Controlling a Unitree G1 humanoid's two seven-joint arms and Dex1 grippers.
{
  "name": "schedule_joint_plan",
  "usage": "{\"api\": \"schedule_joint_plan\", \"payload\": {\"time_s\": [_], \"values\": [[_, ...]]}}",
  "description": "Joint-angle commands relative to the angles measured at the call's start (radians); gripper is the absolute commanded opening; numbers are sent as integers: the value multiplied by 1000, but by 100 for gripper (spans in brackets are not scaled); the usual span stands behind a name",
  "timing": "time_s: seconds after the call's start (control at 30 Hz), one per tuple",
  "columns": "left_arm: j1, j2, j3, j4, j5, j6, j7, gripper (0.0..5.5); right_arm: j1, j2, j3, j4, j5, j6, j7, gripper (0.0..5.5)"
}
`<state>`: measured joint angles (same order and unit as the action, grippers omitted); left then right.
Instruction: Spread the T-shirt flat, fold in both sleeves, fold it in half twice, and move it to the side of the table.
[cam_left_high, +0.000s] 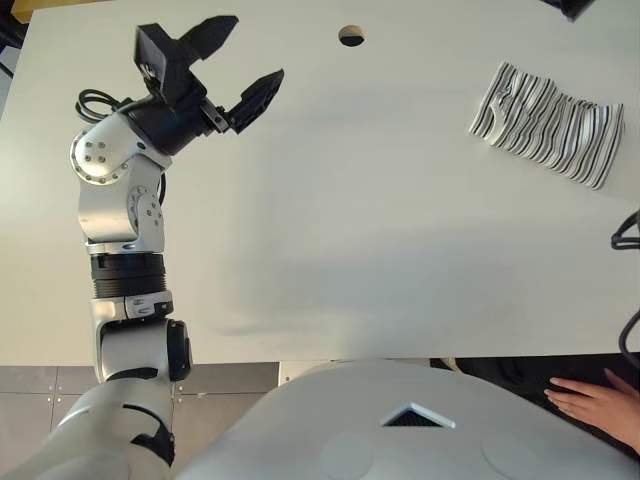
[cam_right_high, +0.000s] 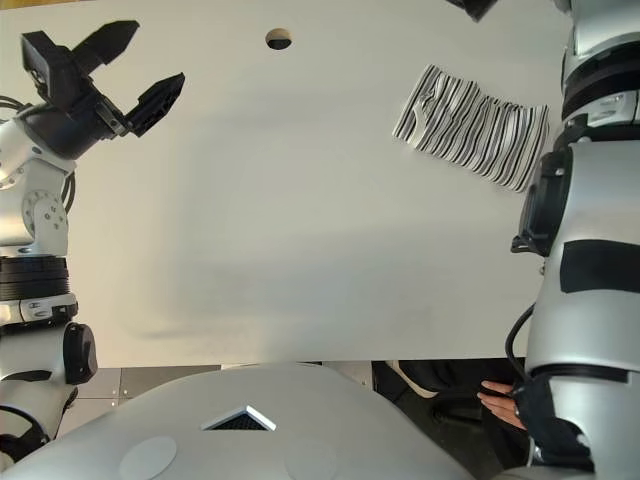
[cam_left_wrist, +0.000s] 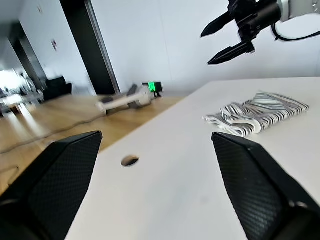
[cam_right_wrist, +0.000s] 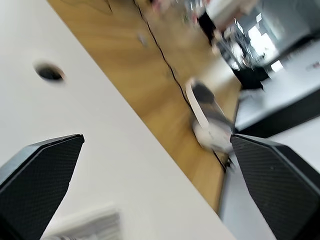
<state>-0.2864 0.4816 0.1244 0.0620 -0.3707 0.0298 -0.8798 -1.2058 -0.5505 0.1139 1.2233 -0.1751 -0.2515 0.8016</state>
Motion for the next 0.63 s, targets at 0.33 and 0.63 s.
{"api": "schedule_joint_plan", "payload": {"time_s": [0.33,0.63], "values": [[142,-19,10,-291,67,-66,154,407,839,143,72,-1213,317,339,163,392],[193,-50,-22,-322,149,-82,276,407,870,200,83,-1195,284,381,14,315]]}}
